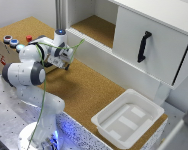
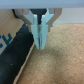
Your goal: Close the drawer
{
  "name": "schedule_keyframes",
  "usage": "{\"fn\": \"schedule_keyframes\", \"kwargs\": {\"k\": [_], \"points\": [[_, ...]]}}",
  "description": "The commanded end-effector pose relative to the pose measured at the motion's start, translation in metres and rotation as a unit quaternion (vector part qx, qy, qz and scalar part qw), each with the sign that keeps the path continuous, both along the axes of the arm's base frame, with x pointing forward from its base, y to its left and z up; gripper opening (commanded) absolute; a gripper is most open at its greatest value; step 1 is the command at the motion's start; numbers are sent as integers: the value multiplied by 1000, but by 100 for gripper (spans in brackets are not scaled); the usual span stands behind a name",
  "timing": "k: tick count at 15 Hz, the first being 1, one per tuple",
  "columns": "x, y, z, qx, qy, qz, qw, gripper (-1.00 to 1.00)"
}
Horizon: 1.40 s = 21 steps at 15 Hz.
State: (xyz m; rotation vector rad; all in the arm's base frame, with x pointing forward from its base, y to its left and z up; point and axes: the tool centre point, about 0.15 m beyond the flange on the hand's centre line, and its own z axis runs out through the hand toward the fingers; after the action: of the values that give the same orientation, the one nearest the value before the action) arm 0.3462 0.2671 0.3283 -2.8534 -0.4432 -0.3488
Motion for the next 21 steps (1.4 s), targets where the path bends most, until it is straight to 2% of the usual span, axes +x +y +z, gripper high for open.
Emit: {"fn": "schedule_keyframes", "kwargs": {"k": [1, 2, 3, 6, 7, 10, 11, 13, 14, 15, 16, 21], "points": [[14, 34, 4, 14, 17, 25, 999, -100], [12, 35, 2, 23, 25, 28, 999, -100], [11, 36, -1, 45, 41, 32, 998, -100], [7, 34, 8, 20, 29, 26, 999, -100], [7, 31, 21, -4, 14, 23, 1000, 100], [0, 33, 73, -40, -27, 54, 997, 100], [-1, 37, 87, -51, -33, 81, 995, 100], [-3, 46, 108, -70, -21, 140, 987, 100], [-1, 48, 113, -70, -5, 167, 983, 100], [2, 50, 114, -51, 16, 189, 980, 100], [8, 53, 111, -55, 34, 204, 977, 100], [-29, 98, 159, -95, 60, 356, 928, 100]]}}
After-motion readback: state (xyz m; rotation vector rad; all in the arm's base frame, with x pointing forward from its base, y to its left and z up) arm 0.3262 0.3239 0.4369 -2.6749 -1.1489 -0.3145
